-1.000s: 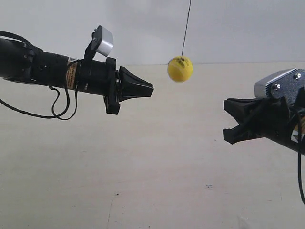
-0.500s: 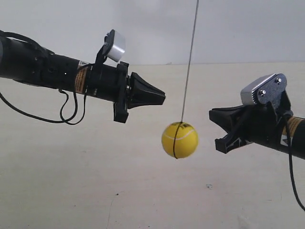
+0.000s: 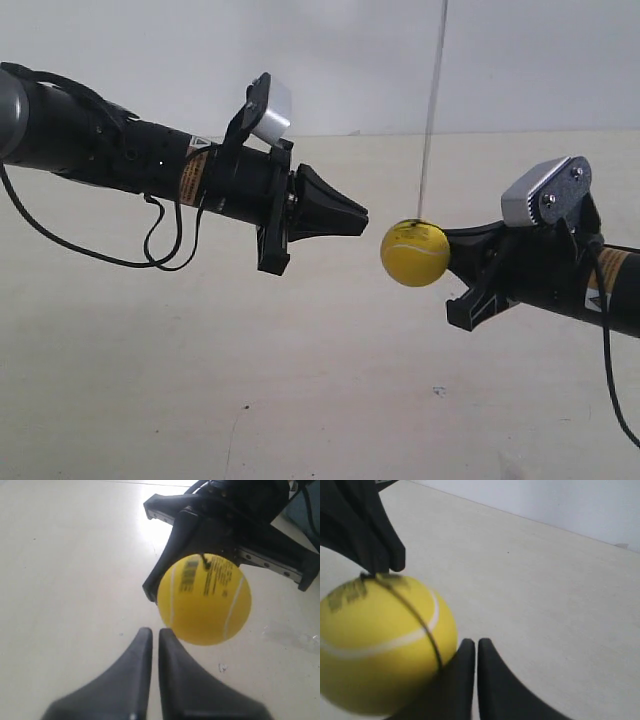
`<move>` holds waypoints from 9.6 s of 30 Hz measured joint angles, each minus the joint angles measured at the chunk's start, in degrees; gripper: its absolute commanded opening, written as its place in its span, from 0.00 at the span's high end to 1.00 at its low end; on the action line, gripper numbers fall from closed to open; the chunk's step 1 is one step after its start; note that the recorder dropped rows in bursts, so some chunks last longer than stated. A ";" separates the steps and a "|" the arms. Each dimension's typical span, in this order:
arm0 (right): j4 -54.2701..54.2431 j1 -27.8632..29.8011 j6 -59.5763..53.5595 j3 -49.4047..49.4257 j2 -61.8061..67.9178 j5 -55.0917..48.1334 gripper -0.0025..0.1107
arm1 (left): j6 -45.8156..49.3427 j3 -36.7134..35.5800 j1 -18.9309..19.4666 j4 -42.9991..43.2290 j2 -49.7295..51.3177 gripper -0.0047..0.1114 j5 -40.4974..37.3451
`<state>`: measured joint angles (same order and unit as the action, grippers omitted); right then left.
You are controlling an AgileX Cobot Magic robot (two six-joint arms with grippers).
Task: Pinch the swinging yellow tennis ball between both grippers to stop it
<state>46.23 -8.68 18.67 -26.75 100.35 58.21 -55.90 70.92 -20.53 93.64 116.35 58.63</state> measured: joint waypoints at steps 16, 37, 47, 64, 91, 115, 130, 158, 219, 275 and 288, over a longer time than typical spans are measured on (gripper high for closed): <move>2.35 0.00 0.85 0.00 0.00 0.47 0.98 | 0.00 0.00 0.00 0.23 0.00 0.92 -0.23; 2.79 0.02 0.07 0.00 0.00 0.47 0.98 | 0.00 0.00 0.00 0.36 0.00 0.92 -0.23; 4.11 0.02 -0.41 0.00 -0.75 -1.06 0.98 | 0.00 0.00 0.00 0.36 0.00 0.92 -0.23; 4.24 0.02 -2.35 0.00 -2.51 -3.42 0.98 | 0.00 0.00 0.00 0.49 0.00 0.92 -0.23; 1.51 0.02 1.79 0.00 -7.94 0.66 0.98 | -0.34 0.00 0.00 1.28 0.00 0.92 -0.23; 16.49 7.21 9.60 0.00 -15.80 -5.07 0.98 | -0.34 0.00 0.00 2.11 0.00 0.92 -0.57; 35.35 18.99 14.47 -7.20 -0.51 10.69 0.98 | -0.34 0.00 0.00 2.21 0.00 0.92 -0.91; 36.93 10.27 16.07 -17.05 6.42 10.46 0.98 | 4.05 0.05 0.00 -2.66 3.48 0.92 -1.62; 32.68 12.04 14.40 -19.45 9.14 11.30 0.98 | 13.12 0.05 0.00 -14.59 1.93 0.92 -7.49; 31.99 12.14 14.50 -19.80 10.91 10.83 0.98 | 13.36 0.05 -2.38 -12.49 4.91 0.92 -5.56; 32.38 12.14 14.50 -19.80 10.91 11.09 0.98 | 13.55 0.05 -2.51 -12.49 4.91 0.92 -5.84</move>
<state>78.61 3.46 33.17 -46.56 111.26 69.30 -42.34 70.97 -23.04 81.15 121.26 52.78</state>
